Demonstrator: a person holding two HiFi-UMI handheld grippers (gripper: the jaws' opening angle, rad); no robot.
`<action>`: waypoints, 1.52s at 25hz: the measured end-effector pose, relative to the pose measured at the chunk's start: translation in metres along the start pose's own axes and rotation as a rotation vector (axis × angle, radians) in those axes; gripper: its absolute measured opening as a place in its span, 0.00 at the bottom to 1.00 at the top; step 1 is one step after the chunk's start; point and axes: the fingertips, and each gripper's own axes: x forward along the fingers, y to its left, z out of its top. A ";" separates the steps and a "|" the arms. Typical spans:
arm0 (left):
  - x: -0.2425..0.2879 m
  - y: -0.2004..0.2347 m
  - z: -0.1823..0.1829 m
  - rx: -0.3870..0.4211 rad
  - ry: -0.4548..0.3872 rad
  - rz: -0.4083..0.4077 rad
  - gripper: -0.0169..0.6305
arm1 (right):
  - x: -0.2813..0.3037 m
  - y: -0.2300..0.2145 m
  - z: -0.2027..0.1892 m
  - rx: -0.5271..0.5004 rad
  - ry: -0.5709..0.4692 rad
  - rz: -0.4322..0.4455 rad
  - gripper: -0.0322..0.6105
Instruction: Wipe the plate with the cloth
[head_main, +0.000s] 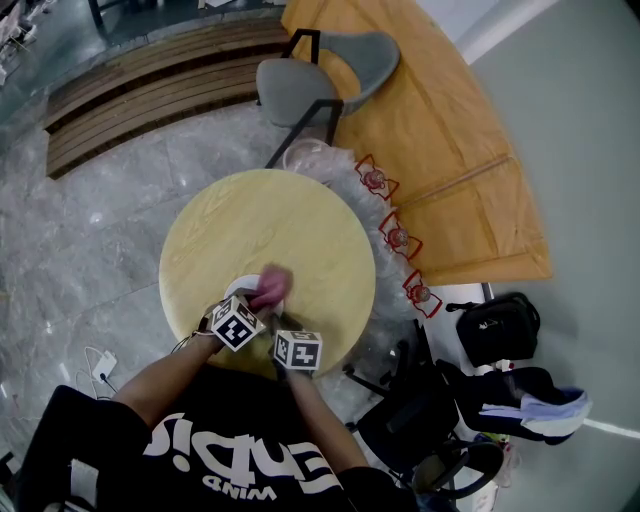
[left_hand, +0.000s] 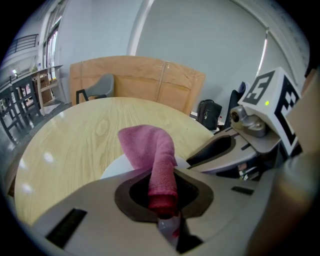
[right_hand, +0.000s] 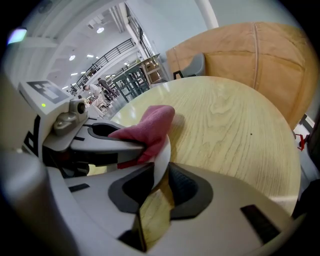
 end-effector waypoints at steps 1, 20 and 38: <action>-0.001 0.002 0.000 -0.005 0.004 0.002 0.11 | 0.000 0.000 0.000 0.003 -0.001 0.002 0.21; -0.025 0.037 -0.014 -0.090 0.002 0.075 0.11 | -0.001 0.001 0.001 0.017 -0.018 0.013 0.21; -0.040 0.037 -0.029 -0.042 0.050 0.112 0.11 | -0.002 0.000 -0.001 0.020 -0.030 0.011 0.21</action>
